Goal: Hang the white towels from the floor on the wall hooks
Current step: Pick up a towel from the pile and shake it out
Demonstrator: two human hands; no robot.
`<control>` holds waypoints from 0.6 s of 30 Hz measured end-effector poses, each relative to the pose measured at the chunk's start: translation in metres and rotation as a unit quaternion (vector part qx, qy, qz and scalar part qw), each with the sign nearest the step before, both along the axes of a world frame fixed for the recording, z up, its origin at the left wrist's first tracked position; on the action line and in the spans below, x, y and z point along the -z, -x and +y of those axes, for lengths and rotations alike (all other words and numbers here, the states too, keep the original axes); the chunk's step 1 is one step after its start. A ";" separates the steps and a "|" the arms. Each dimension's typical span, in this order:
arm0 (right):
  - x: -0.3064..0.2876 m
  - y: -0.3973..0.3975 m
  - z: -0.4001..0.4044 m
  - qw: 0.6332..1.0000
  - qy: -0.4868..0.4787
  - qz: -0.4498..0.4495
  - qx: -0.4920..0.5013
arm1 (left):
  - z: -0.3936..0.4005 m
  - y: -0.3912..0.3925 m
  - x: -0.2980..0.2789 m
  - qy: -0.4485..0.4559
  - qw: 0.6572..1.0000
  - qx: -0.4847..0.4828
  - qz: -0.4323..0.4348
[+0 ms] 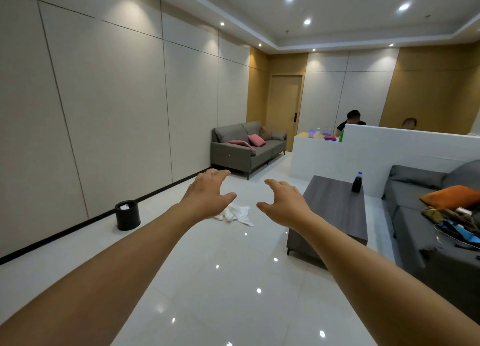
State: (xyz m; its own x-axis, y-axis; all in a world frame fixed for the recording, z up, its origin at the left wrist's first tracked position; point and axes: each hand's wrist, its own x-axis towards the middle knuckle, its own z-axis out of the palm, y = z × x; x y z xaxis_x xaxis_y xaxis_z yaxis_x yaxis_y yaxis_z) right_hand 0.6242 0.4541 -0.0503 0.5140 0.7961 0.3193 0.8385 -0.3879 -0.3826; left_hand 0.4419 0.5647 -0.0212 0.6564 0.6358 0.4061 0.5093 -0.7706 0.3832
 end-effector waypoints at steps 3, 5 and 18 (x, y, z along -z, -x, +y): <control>0.003 -0.027 0.046 1.000 0.010 0.014 0.000 | 0.047 -0.027 0.005 0.014 1.000 0.005 0.004; 0.006 -0.047 0.076 1.000 0.013 0.028 0.002 | 0.077 -0.044 0.011 0.014 1.000 0.008 0.016; 0.034 -0.219 0.311 0.998 0.033 0.048 -0.023 | 0.313 -0.196 0.039 0.022 0.999 -0.032 0.029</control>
